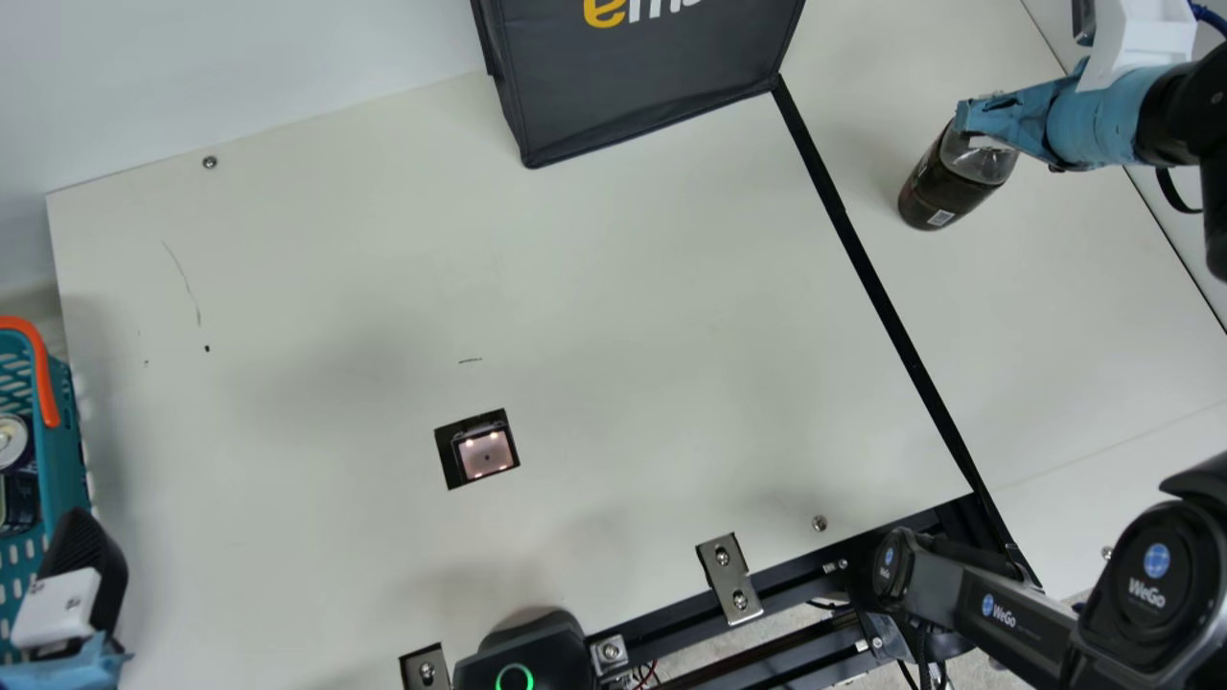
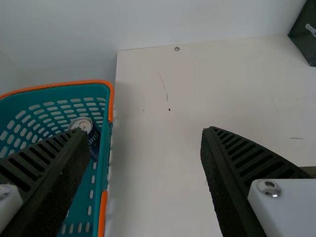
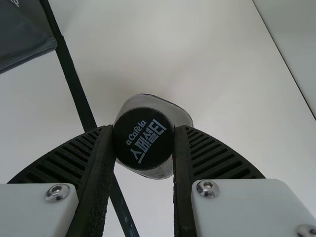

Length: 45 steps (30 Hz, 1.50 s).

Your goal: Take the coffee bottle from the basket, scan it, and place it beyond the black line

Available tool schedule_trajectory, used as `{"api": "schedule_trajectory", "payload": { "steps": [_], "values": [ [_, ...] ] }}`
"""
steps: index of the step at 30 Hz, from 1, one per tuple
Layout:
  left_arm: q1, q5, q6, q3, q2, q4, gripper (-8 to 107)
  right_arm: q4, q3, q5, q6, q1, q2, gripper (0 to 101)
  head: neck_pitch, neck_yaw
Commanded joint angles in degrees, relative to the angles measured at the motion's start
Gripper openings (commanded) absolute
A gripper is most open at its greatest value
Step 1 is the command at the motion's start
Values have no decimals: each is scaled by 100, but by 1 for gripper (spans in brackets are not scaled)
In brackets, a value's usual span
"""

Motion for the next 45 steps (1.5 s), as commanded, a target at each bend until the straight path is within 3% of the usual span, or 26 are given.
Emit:
{"api": "schedule_trajectory", "payload": {
  "steps": [1, 17, 32, 45],
  "values": [
    [0, 0, 0, 0, 0, 0, 90, -1, 23, -16, 12, -10, -5, 38, -157, -13],
    [0, 0, 0, 0, 0, 0, 90, 107, 15, -23, -1, -50, -49, 91, -157, -13],
    [0, 0, 0, 0, 0, 0, 90, 337, -330, 163, -75, 157, -194, 91, -157, -13],
    [0, 0, 0, 0, 0, 0, 90, 350, -555, 248, 187, 957, -380, 91, -157, -13]
  ]
}}
